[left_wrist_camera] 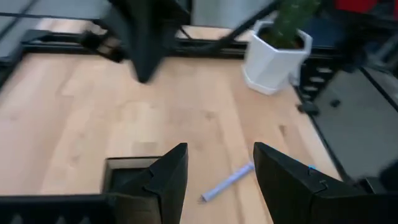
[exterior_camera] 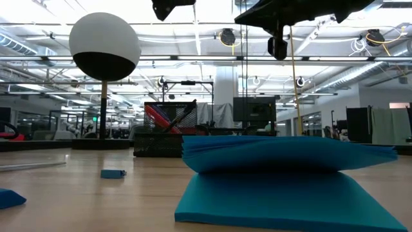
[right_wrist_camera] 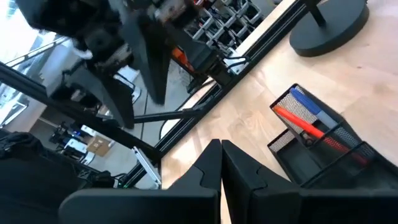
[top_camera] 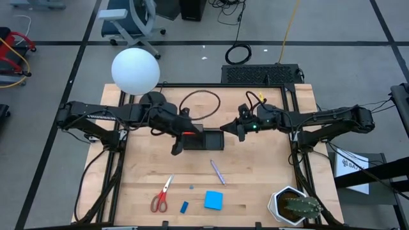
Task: Pick and place office supplies into organizer
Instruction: Put the purple pen into the desk organizer
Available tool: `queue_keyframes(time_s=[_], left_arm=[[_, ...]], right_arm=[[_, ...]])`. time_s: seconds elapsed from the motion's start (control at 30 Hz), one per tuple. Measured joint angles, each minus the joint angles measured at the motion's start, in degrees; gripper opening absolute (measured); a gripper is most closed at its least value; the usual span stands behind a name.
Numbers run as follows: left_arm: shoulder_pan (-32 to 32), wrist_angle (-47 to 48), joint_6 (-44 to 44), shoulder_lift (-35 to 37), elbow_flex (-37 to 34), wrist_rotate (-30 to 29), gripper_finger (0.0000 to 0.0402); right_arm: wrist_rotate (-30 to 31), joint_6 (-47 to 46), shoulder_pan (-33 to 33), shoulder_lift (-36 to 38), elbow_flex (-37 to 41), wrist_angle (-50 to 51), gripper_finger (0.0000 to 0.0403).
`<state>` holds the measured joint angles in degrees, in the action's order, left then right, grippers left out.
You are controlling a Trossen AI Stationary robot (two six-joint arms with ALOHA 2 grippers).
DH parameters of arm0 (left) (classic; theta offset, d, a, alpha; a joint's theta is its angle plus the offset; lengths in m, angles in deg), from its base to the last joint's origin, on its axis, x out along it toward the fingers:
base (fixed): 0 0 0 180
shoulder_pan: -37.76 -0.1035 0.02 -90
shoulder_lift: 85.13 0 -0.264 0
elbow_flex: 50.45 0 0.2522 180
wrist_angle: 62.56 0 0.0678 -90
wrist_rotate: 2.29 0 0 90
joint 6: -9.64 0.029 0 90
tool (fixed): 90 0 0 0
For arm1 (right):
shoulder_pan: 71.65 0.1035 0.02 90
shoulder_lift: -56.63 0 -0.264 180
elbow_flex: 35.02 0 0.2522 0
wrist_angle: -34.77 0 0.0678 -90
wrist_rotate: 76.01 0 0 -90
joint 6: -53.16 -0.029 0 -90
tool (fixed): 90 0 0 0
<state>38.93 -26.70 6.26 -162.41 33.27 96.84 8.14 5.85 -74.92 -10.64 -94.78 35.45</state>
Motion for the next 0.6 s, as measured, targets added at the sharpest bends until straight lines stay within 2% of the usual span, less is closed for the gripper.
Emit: queue_keyframes(time_s=[0.23,0.6], left_arm=[[0.00,-2.56,0.09,-0.02,0.00,-5.63,0.0186],[0.00,-4.93,0.11,-0.02,0.00,-6.24,0.0186]], right_arm=[[0.02,-1.51,0.00,-0.02,0.01,-0.37,0.0000],[-0.28,-1.53,0.00,-0.02,0.02,-0.39,0.0000]])
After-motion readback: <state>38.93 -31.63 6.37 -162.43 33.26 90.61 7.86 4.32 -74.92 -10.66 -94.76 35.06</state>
